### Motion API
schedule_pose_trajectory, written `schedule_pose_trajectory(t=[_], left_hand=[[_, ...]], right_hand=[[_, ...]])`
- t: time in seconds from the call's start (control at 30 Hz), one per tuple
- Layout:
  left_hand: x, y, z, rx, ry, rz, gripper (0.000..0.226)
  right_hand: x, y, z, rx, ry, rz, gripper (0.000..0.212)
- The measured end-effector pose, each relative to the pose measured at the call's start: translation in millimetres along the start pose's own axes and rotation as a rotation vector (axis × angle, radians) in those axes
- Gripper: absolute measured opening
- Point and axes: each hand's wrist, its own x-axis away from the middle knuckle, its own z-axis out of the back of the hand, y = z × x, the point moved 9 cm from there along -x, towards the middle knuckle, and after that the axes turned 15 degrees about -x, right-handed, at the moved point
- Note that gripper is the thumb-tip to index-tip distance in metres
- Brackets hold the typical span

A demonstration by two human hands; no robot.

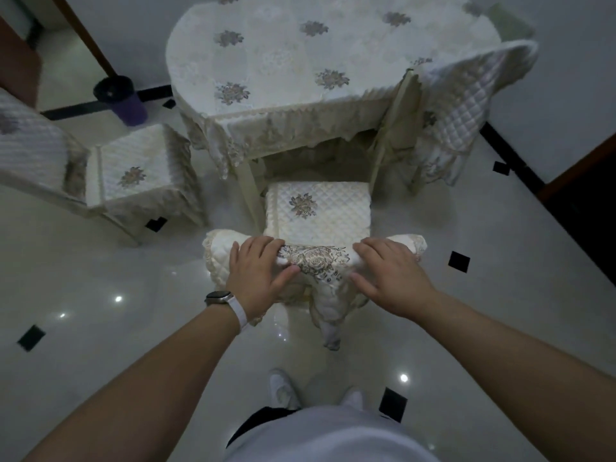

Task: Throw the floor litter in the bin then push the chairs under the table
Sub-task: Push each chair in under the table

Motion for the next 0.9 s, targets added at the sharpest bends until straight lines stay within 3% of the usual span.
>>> schedule_pose_trajectory(t=[0.37,0.7,0.9], left_hand=[[4,-10,-3,-0.044,-0.011,0.032,0.059],[-9,-12,-15,0.075,0.149,0.006,0.043],[-62,-19,-1,0.096,0.133,0.040,0.049]], right_hand=[[-16,-4,-9,-0.080,0.107,0.090,0.054],[-31,-3,-16,0.048,0.167,0.256,0.054],[-74,6,10,0.100,0.226,0.193,0.048]])
